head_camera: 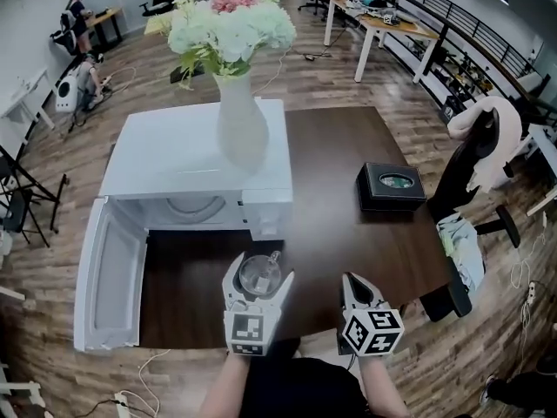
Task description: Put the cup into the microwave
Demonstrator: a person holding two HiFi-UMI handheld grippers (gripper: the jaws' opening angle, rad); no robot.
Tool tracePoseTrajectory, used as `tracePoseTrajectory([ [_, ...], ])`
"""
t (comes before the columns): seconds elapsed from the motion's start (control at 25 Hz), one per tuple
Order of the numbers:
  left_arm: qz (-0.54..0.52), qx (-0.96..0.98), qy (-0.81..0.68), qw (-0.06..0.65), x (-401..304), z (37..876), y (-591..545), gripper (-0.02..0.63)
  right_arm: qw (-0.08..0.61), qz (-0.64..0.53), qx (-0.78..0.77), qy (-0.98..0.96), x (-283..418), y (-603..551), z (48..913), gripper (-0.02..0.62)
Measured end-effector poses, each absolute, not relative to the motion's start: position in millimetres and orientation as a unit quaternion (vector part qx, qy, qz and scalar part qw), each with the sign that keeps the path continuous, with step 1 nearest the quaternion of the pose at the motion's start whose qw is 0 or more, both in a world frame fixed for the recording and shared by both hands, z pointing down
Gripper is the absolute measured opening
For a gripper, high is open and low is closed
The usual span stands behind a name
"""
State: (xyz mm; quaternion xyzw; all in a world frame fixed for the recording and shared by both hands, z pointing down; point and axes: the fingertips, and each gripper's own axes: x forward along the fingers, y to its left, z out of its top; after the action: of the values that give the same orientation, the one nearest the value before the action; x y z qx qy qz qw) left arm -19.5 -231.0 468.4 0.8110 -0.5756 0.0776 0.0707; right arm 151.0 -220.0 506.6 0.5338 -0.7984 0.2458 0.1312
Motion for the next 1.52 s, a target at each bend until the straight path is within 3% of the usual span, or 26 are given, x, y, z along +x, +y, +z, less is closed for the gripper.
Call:
tracePoseTrajectory([
  [0.72,0.079,0.704,-0.702,0.079,-154,472,-188,0.422,0.174,0.214,0.397,-0.875,22,-230,510,-0.008],
  [1.52,0.058,0.654,-0.749,0.087,-221,477,-188,0.422,0.193,0.170,0.309,-0.916,-78,-249,505,-0.008],
])
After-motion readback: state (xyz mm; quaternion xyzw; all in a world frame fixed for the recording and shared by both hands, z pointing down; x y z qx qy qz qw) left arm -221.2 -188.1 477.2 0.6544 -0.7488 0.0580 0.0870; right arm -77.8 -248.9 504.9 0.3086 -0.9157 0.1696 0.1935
